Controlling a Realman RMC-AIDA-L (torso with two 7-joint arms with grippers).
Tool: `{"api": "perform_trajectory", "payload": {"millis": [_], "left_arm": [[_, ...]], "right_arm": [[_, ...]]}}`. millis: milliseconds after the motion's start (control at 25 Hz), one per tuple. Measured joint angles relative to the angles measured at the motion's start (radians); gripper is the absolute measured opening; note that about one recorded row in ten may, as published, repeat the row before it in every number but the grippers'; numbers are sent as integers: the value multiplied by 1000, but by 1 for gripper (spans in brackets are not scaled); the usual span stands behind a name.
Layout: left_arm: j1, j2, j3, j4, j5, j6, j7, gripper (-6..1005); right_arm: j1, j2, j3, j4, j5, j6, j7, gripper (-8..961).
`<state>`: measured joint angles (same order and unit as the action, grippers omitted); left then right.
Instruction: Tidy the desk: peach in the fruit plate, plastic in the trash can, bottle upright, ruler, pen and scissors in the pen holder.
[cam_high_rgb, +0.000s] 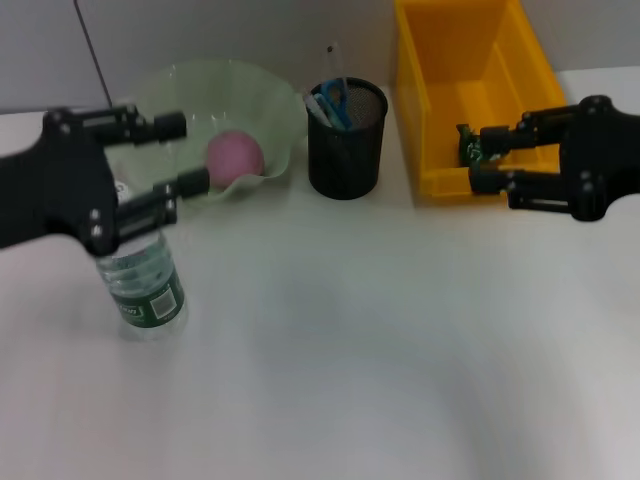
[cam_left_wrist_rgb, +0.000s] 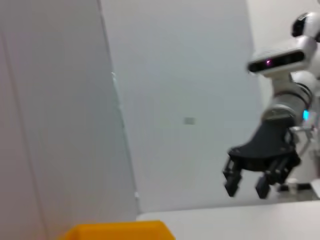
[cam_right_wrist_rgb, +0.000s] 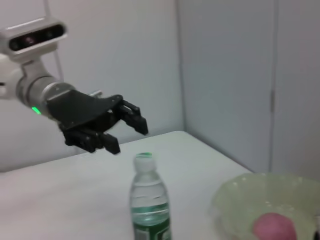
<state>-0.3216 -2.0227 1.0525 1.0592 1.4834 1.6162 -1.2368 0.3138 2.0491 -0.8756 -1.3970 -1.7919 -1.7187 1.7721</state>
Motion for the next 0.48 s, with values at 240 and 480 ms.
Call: {"api": "perform_trajectory", "payload": {"millis": [240, 480], "left_arm": [[18, -18, -7, -2, 89, 28, -7, 499], [21, -36, -6, -1, 125, 24, -19, 499]], "right_arm": [[-4, -4, 2, 40, 0, -82, -78, 448], [-18, -8, 101, 34, -9, -226, -133, 448]]}}
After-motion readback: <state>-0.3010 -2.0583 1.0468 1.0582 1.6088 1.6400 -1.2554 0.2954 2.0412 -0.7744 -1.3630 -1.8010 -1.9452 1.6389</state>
